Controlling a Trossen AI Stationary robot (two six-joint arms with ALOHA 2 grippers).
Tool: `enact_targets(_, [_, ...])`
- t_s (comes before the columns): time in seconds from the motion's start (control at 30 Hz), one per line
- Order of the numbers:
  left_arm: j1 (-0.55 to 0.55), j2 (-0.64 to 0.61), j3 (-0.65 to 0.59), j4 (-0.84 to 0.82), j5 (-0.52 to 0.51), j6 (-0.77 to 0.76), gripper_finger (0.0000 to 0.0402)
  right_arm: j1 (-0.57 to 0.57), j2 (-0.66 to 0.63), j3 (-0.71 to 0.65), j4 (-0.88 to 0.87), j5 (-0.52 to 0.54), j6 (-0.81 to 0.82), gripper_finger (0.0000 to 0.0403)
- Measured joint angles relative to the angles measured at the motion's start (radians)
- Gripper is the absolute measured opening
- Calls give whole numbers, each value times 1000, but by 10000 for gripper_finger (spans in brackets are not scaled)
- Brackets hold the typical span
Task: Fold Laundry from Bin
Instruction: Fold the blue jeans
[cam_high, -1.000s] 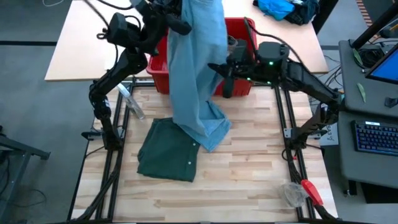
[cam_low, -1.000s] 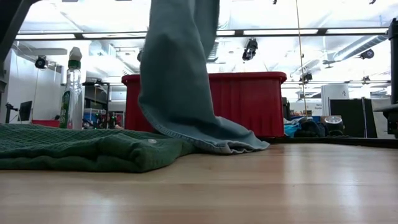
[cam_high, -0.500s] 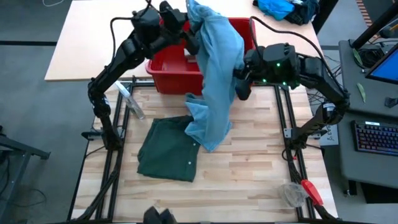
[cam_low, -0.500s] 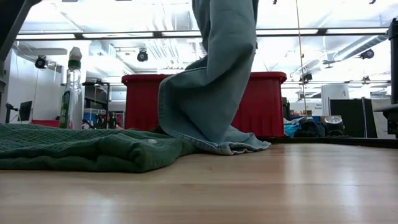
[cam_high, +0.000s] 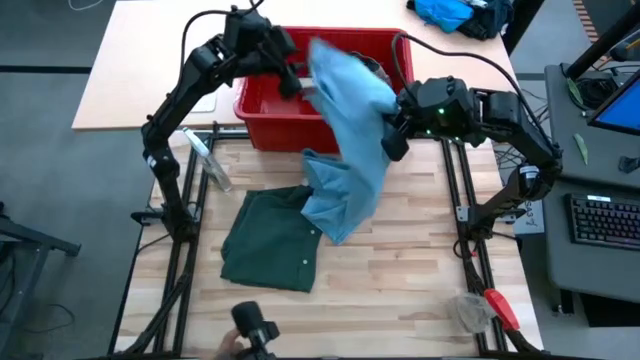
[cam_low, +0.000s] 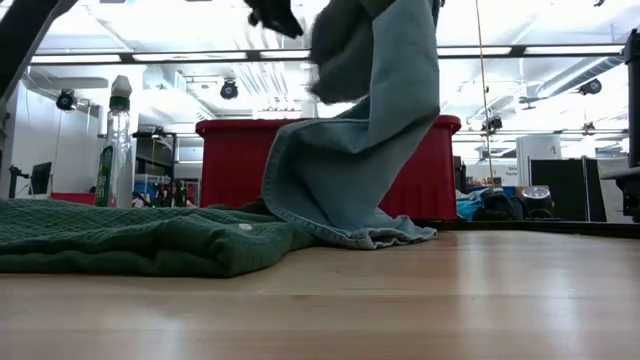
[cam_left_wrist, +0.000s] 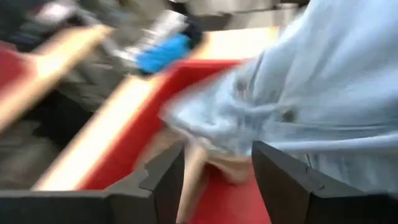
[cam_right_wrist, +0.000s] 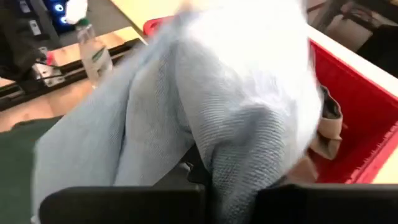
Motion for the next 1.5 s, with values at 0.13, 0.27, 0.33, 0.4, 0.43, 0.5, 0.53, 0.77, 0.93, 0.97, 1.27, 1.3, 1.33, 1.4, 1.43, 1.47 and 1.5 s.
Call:
enact_targets(0.13, [25, 14, 0, -36, 143, -34, 206, -1, 13, -2, -1, -9, 1, 13])
enact_targets(0.27, [26, 18, 0, -45, 86, -75, 248, 0, 26, -2, 2, -11, 3, 13])
enact_targets(0.33, [28, 16, 0, -98, 199, -127, 264, -4, 34, -2, -6, -4, 16, 13])
enact_targets(0.4, [26, 16, -3, -179, 416, -163, 273, -7, 42, -2, -22, 20, 25, 13])
enact_targets(0.43, [23, 16, -10, -213, 526, -174, 275, -7, 46, -2, -31, 42, 29, 13])
enact_targets(0.5, [-9, 17, -33, -262, 669, -185, 276, -7, 53, -2, -37, 80, 33, 13])
enact_targets(0.53, [-31, 17, -50, -265, 694, -190, 274, -7, 56, -2, -37, 91, 33, 13])
enact_targets(0.77, [-215, 12, -284, -132, 529, -269, 267, -6, 85, -2, -42, 98, 28, 13])
enact_targets(0.93, [-269, -85, -561, 124, 451, -354, 267, -6, 87, -8, -46, 99, 25, 13])
enact_targets(0.97, [-277, -116, -636, 214, 450, -379, 267, -6, 87, -12, -46, 99, 25, 13])
enact_targets(1.27, [-341, -374, -1313, 1215, 375, -730, 267, -6, 85, -101, -33, 99, 38, 13])
enact_targets(1.3, [-355, -379, -1370, 1338, 374, -764, 267, -6, 85, -122, -25, 99, 43, 13])
enact_targets(1.33, [-367, -381, -1422, 1463, 372, -796, 267, -6, 85, -143, -13, 99, 46, 13])
enact_targets(1.4, [-385, -374, -1508, 1674, 334, -872, 267, -1, 85, -185, 20, 100, 49, 13])
enact_targets(1.43, [-392, -364, -1542, 1765, 308, -911, 267, 0, 84, -202, 40, 101, 48, 13])
enact_targets(1.47, [-393, -353, -1574, 1833, 279, -952, 267, 1, 84, -217, 60, 100, 46, 13])
enact_targets(1.5, [-394, -341, -1600, 1880, 257, -987, 268, 3, 84, -229, 79, 99, 43, 13])
